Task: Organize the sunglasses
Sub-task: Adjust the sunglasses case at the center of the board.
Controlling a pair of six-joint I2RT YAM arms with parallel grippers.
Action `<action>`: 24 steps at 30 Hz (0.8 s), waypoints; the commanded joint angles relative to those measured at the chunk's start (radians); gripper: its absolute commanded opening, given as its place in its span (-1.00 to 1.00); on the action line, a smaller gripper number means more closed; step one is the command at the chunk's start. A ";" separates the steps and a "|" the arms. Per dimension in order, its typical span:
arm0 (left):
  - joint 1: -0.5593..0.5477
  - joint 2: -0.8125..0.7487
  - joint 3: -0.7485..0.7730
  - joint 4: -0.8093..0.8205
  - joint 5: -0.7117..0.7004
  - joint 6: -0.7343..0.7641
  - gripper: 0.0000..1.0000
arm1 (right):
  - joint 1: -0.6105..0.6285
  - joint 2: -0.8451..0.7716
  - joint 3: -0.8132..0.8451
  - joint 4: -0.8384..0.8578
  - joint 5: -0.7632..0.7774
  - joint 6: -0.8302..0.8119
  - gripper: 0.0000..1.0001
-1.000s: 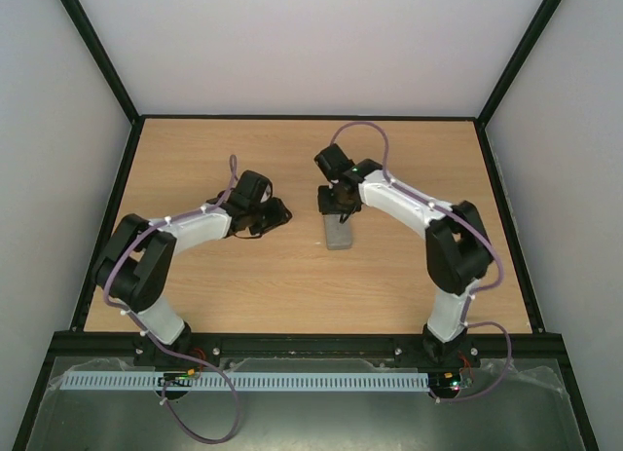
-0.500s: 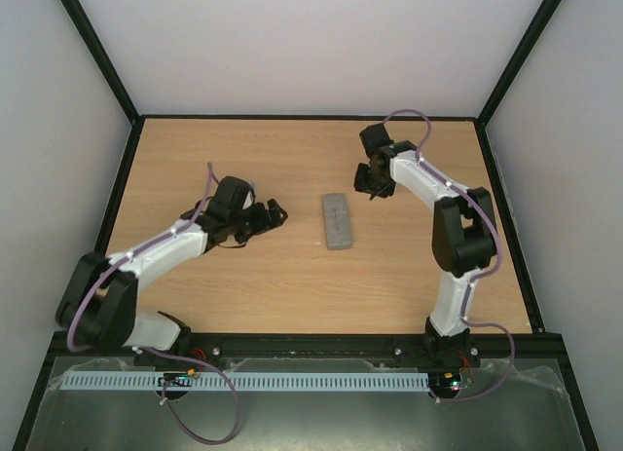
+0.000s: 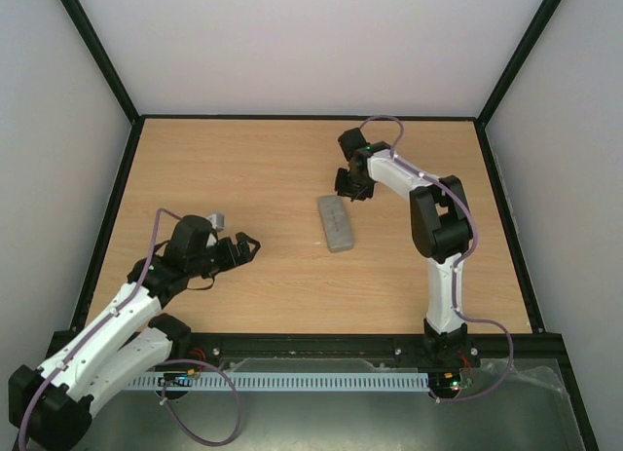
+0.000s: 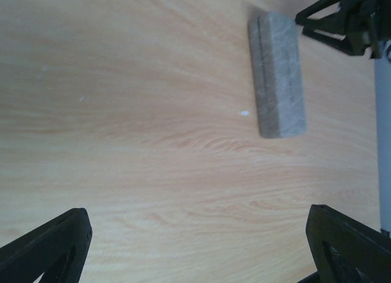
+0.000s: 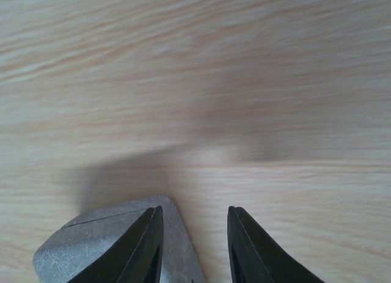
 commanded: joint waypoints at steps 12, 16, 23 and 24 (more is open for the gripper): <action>0.005 -0.093 -0.045 -0.117 0.013 -0.019 0.98 | 0.187 0.083 0.123 -0.062 -0.012 -0.008 -0.41; 0.005 -0.110 -0.044 -0.129 0.007 -0.024 0.98 | 0.201 0.049 0.092 -0.060 0.009 -0.007 -0.41; 0.005 -0.131 -0.018 -0.164 -0.020 -0.029 0.98 | 0.201 -0.179 -0.081 -0.057 0.121 -0.014 -0.30; 0.005 -0.132 -0.011 -0.168 -0.026 -0.029 0.98 | 0.201 -0.226 -0.127 -0.044 0.116 -0.010 -0.29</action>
